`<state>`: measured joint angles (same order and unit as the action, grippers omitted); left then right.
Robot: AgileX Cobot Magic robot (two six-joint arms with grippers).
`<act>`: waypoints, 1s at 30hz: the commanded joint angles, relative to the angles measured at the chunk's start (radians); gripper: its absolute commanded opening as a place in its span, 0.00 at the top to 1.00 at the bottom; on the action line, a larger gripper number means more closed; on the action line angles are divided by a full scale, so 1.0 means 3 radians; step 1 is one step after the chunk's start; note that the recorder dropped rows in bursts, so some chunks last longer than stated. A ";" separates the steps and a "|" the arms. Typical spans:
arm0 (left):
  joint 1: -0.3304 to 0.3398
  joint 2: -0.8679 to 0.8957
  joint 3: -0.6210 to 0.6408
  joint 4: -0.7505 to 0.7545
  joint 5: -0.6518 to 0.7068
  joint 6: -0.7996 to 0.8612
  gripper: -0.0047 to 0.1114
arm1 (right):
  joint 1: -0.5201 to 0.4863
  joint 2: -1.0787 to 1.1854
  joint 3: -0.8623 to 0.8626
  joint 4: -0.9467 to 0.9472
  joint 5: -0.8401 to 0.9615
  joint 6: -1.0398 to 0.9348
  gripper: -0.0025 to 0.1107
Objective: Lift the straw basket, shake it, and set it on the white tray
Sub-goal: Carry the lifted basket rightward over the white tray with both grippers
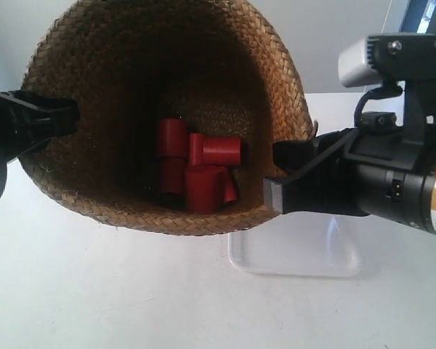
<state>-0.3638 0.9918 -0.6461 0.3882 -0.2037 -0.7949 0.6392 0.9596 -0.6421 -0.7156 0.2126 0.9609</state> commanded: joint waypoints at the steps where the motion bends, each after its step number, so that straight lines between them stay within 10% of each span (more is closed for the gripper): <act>1: 0.0075 -0.0024 0.0019 0.0182 0.0040 0.0118 0.96 | -0.0040 0.0002 0.0019 -0.0137 0.0247 -0.0310 0.98; 9: -0.0233 -0.0632 -0.0037 0.0782 0.0217 -0.0193 0.96 | 0.0232 -0.0434 -0.0150 0.0625 -0.0066 -0.0372 0.98; 16: -0.0197 -0.0042 0.0074 0.0435 0.0398 0.0037 0.96 | 0.0046 0.0358 -0.0001 -0.0498 0.0296 0.0364 0.98; 21: -0.0549 -0.0549 -0.0157 0.0741 0.0234 0.0178 0.96 | 0.0411 -0.0035 -0.0254 0.0092 -0.0578 0.0070 0.98; 25: -0.0285 -0.0063 -0.0132 0.0424 0.0816 0.0612 0.96 | 0.0139 0.0432 -0.0247 -0.0439 0.0360 0.0230 0.98; 30: -0.0530 -0.0537 -0.0358 0.0204 0.0571 0.0587 0.96 | 0.0294 0.0026 -0.0471 0.0668 -0.0042 -0.0507 0.98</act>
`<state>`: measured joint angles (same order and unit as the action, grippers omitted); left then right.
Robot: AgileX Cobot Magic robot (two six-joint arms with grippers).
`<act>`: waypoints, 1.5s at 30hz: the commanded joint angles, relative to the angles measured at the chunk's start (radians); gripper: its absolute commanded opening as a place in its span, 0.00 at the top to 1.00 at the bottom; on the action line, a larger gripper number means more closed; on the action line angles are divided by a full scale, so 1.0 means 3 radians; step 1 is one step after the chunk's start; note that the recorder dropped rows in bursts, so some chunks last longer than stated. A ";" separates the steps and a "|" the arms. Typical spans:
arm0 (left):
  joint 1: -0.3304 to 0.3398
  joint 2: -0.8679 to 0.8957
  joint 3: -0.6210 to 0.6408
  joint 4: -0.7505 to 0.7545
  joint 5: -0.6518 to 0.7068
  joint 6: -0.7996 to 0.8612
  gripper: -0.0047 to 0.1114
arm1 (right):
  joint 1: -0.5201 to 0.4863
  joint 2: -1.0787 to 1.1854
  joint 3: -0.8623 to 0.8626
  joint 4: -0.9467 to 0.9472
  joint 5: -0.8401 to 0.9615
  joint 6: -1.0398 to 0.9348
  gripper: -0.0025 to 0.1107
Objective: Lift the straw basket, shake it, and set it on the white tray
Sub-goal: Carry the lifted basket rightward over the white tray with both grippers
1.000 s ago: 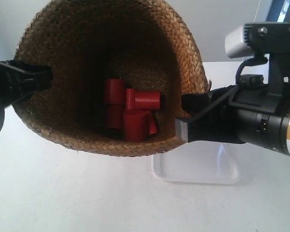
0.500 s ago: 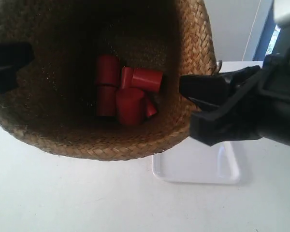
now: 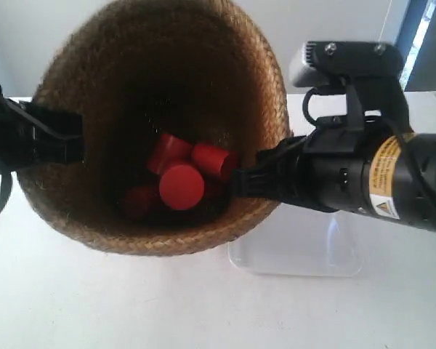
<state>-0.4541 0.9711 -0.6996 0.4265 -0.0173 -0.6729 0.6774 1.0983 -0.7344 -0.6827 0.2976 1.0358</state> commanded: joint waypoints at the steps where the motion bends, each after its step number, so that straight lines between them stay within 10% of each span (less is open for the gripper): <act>1: -0.0321 -0.0622 -0.0199 0.0189 -0.0040 0.0211 0.96 | 0.0258 -0.0619 -0.0171 0.0550 -0.0585 -0.0902 0.98; 12: -0.0159 -0.0455 0.0116 0.0200 -0.0568 0.0064 0.96 | 0.0044 -0.0553 -0.0005 0.0192 -0.0272 -0.0590 0.98; 45: -0.0406 -0.0882 0.0319 0.0429 0.0111 0.0414 0.96 | 0.0481 -0.0834 0.0203 0.0373 -0.0228 -0.0931 0.98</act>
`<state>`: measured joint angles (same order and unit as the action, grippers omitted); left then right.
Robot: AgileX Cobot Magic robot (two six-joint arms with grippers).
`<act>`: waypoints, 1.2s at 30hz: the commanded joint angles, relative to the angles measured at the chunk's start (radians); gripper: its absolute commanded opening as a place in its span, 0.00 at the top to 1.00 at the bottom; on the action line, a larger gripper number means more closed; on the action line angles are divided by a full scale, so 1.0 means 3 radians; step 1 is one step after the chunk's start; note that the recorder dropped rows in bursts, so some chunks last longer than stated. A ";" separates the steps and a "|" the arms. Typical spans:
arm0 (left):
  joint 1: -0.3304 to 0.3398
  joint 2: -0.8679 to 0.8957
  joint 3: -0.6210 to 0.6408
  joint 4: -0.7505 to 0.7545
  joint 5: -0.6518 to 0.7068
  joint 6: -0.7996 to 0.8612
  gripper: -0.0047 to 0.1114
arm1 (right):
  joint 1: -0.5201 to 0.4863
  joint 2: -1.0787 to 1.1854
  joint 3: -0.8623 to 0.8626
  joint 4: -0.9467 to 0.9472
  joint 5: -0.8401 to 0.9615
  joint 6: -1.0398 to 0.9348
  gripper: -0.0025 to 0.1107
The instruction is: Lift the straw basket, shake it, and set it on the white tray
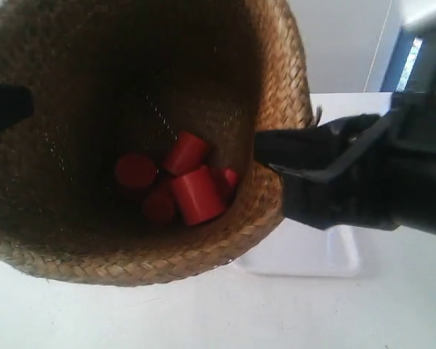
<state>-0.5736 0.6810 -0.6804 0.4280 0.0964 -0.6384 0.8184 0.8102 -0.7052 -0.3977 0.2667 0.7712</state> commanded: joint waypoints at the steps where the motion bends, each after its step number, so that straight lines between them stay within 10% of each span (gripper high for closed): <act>1: 0.0089 0.0409 0.0372 0.0415 -0.0367 0.0280 0.96 | -0.0105 0.0390 0.0186 -0.0984 -0.0085 0.0266 0.98; 7: 0.0060 0.0300 0.0048 0.0202 -0.0414 -0.0076 0.96 | 0.0066 0.0433 -0.0076 -0.0691 -0.0282 0.0602 0.98; 11: 0.0327 0.0712 0.0175 0.0341 -0.0513 0.0188 0.96 | -0.0069 0.0688 -0.0064 -0.1869 0.0358 0.1306 0.98; 15: 0.0047 0.0164 -0.0150 0.0475 -0.0493 -0.0117 0.96 | 0.0204 0.0231 -0.0332 -0.1405 0.0022 0.0842 0.98; 18: 0.0170 0.0575 0.0055 0.0506 -0.0262 -0.0070 0.96 | 0.0113 0.0617 -0.0066 -0.2396 0.0548 0.1664 0.98; 30: -0.0242 0.0334 -0.0090 0.0481 -0.0289 -0.0028 0.96 | 0.0519 0.0307 -0.0101 -0.3073 0.0063 0.2506 0.98; 36: -0.0018 0.0794 -0.0043 0.0619 -0.0147 -0.0019 0.96 | 0.0444 0.0754 0.0181 -0.3468 0.1220 0.2753 0.98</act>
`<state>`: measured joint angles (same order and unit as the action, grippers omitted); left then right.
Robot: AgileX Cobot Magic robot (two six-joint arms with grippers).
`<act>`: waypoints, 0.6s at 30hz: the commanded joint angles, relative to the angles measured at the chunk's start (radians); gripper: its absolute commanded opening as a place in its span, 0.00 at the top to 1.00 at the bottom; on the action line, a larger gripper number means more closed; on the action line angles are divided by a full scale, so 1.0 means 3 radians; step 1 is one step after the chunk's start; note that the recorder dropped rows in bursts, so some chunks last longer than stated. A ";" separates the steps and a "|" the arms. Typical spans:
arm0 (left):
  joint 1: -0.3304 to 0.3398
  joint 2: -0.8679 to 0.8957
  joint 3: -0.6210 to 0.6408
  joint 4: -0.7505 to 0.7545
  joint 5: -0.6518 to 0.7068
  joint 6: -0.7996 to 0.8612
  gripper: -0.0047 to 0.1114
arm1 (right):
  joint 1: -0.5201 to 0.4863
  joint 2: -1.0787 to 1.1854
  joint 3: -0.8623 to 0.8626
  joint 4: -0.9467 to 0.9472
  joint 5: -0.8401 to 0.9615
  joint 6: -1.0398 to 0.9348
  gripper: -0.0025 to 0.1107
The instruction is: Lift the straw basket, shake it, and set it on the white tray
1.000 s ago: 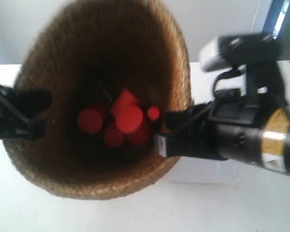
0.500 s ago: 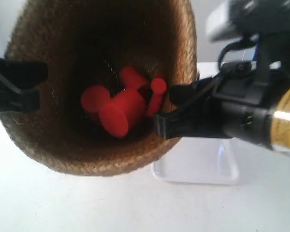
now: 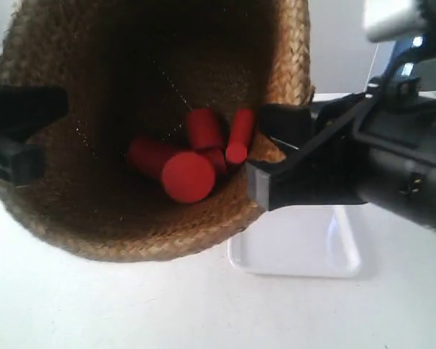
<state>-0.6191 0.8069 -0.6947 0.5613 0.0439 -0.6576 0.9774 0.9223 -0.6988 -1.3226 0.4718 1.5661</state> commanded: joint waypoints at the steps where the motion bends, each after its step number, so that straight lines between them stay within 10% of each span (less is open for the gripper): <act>1: 0.0121 0.0368 -0.0051 0.0167 0.0037 -0.0005 0.96 | -0.0066 0.0377 0.0115 -0.0281 0.0428 0.0085 0.98; 5: -0.0064 -0.0092 -0.0336 0.0271 0.0074 0.0089 0.96 | 0.0153 -0.0133 -0.0073 -0.0133 -0.0312 -0.0060 0.98; 9: 0.0098 0.0241 -0.0174 0.0548 0.0250 -0.0098 0.96 | 0.0067 0.0146 0.0113 -0.0356 0.0479 0.0140 0.98; 14: -0.0083 0.0095 -0.0290 0.0253 0.0131 -0.0272 0.96 | 0.0178 0.0009 -0.0061 -0.0099 -0.0372 -0.0009 0.98; 18: -0.0099 -0.0047 -0.0151 0.0603 0.0337 -0.0177 0.96 | 0.0207 -0.0039 -0.0091 -0.0258 0.0077 0.0033 0.98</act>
<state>-0.6507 0.8136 -0.7610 0.6258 0.1641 -0.7466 1.0366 0.9150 -0.7131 -1.2895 0.4437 1.6132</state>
